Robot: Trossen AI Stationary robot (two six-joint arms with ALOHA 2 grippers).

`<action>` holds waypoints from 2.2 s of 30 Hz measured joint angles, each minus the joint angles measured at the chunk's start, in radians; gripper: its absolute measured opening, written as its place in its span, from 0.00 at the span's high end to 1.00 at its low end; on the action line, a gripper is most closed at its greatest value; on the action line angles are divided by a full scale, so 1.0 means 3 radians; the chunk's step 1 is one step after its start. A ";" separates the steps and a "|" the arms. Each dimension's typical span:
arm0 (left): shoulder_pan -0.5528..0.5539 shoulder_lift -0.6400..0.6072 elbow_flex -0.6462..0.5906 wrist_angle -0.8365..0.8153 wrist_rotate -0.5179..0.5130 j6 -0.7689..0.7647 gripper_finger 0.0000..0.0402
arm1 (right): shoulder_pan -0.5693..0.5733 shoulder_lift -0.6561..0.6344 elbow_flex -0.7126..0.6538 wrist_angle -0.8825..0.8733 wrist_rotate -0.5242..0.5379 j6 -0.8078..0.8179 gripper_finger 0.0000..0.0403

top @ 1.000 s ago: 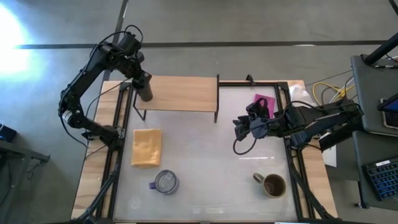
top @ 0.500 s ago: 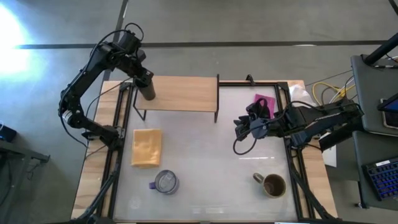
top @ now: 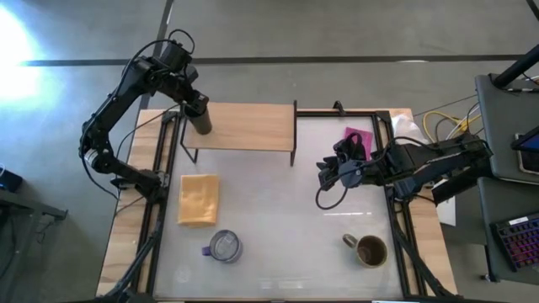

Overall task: Stack small to large cups/mugs on shelf
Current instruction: Put the black cup on the shelf, then put the green mug on the shelf

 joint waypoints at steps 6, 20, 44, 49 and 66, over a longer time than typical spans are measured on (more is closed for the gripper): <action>0.0000 0.0000 0.0000 -0.0013 -0.0017 0.0001 0.74 | 0.0000 0.0000 0.0000 0.0000 0.0000 0.0000 0.64; 0.0000 -0.0001 0.0011 -0.0100 -0.0336 0.0046 0.74 | 0.0000 -0.0001 0.0000 -0.0001 0.0000 0.0000 0.64; -0.0004 -0.0482 0.0147 -0.0199 -0.0200 0.0012 0.74 | 0.0000 -0.0029 -0.0001 -0.0003 -0.0030 0.0031 0.64; -0.0070 -0.0789 0.0156 -0.0201 0.0073 -0.0025 0.74 | 0.0000 -0.0101 -0.0001 -0.0002 -0.0014 0.0025 0.64; -0.2041 -0.1695 -0.0740 0.0330 0.0767 -0.1135 0.74 | -0.0237 -0.0135 -0.0001 -0.0013 -0.0008 -0.0087 0.64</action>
